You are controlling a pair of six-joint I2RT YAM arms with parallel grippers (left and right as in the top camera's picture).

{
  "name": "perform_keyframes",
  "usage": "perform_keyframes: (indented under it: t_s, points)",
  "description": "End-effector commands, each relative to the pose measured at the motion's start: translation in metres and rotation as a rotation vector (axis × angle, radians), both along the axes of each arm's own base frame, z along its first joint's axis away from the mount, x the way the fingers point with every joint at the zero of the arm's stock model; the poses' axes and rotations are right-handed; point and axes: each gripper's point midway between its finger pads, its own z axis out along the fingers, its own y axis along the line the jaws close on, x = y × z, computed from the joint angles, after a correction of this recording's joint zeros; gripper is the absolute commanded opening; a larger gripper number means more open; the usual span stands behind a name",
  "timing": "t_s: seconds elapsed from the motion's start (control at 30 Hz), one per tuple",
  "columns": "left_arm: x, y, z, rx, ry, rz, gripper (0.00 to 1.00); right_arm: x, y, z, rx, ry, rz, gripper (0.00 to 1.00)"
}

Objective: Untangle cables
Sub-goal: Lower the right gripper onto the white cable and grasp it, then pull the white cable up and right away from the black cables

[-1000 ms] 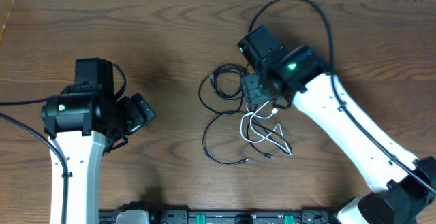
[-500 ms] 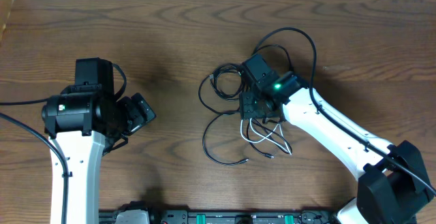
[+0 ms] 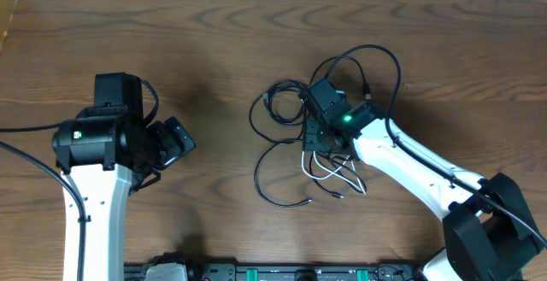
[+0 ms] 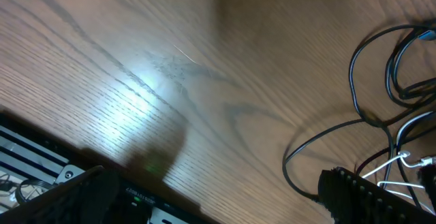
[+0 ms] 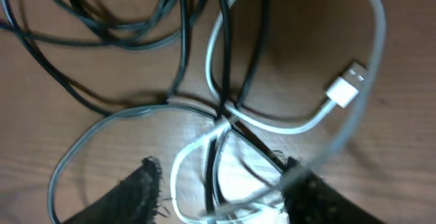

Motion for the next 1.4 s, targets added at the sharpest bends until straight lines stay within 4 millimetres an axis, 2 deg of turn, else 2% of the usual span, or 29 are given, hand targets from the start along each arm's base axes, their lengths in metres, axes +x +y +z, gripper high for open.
perform_keyframes:
  t_s: [0.0,0.07,0.17,0.3,0.37,0.47,0.57,0.63,0.67,0.7,0.77,0.87,0.93,1.03,1.1,1.23,1.37]
  points:
    - [-0.001,0.001,0.000,0.000,0.004,0.012,0.99,0.000,-0.003,-0.008,-0.005,-0.008,-0.047,0.42]
    - [-0.001,0.001,0.000,0.000,0.004,0.012,0.99,0.003,-0.002,-0.008,-0.003,-0.023,-0.050,0.23]
    - [-0.001,0.001,0.000,0.000,0.004,0.012,0.99,0.009,0.001,-0.003,0.011,-0.049,-0.054,0.01]
    - [-0.001,0.001,0.000,0.000,0.004,0.012,0.99,0.019,0.007,0.016,0.039,-0.086,-0.054,0.01]
    - [-0.001,0.001,0.000,0.000,0.004,0.011,0.99,0.028,0.012,0.041,0.064,-0.135,-0.033,0.01]
    - [-0.001,0.001,0.000,0.000,0.004,0.012,0.99,0.047,0.019,0.096,0.109,-0.256,0.028,0.01]
    - [-0.001,0.001,0.000,0.000,0.004,0.012,0.99,0.063,0.021,0.165,0.155,-0.410,0.075,0.02]
    - [-0.001,0.001,0.000,0.000,0.004,0.012,0.99,0.070,0.016,0.213,0.180,-0.524,0.074,0.02]
    - [-0.001,0.001,0.000,0.000,0.004,0.012,0.99,0.075,0.006,0.249,0.186,-0.613,0.050,0.02]
    - [-0.001,0.001,0.000,0.000,0.004,0.012,0.99,0.077,-0.002,0.268,0.182,-0.664,0.026,0.02]
    - [-0.001,0.001,0.000,0.000,0.004,0.012,0.99,0.081,-0.030,0.316,0.148,-0.799,-0.065,0.02]
    - [-0.001,0.001,0.000,0.000,0.004,0.012,1.00,0.079,-0.082,0.368,0.061,-0.963,-0.251,0.01]
    - [-0.001,0.001,0.000,0.000,0.004,0.012,0.99,0.073,-0.123,0.393,-0.026,-1.050,-0.410,0.02]
    - [-0.001,0.001,0.000,0.000,0.004,0.012,0.99,0.058,-0.182,0.408,-0.204,-1.109,-0.639,0.02]
    - [-0.001,0.001,0.000,0.000,0.004,0.012,0.99,0.052,-0.205,0.407,-0.297,-1.101,-0.717,0.01]
    - [-0.001,0.001,0.000,0.000,0.004,0.012,0.99,0.055,-0.220,0.383,-0.378,-1.009,-0.693,0.01]
    - [-0.001,0.001,0.000,0.000,0.004,0.012,0.99,0.069,-0.209,0.354,-0.365,-0.910,-0.597,0.01]
